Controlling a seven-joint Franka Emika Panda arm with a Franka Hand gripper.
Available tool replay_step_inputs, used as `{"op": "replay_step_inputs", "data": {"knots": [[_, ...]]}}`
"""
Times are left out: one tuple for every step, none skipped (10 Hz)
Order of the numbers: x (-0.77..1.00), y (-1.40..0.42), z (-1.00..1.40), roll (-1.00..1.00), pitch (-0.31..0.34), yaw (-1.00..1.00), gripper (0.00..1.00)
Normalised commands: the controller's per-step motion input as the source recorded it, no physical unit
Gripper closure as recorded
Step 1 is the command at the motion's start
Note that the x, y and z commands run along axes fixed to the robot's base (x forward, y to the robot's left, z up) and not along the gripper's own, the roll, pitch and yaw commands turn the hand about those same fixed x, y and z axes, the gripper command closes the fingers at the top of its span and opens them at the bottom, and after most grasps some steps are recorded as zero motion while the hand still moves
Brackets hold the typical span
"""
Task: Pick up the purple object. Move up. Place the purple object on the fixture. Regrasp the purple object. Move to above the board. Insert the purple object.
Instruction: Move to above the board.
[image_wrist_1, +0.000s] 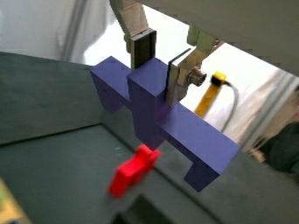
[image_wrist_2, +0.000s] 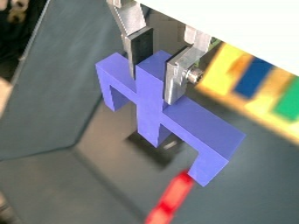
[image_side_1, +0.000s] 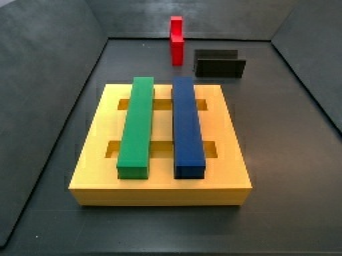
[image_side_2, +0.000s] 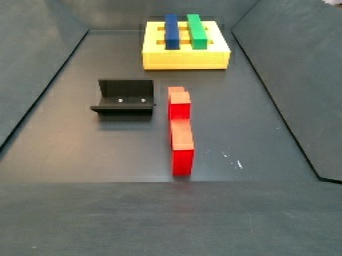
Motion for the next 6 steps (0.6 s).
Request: {"op": "replay_step_inputs", "data": {"knots": [[-1.18, -1.4, 0.3, -1.0, 0.065, 0.06, 1.0], [-0.71, -0.8, 0.16, -1.0, 0.051, 0.07, 1.0], [-0.41, -0.42, 0.07, -1.0, 0.047, 0.07, 1.0], [-0.2, -0.19, 0.05, -1.0, 0.035, 0.07, 1.0], [-0.15, -0.11, 0.02, -1.0, 0.017, 0.06, 1.0], [-0.13, -0.07, 0.01, -1.0, 0.003, 0.06, 1.0]]}}
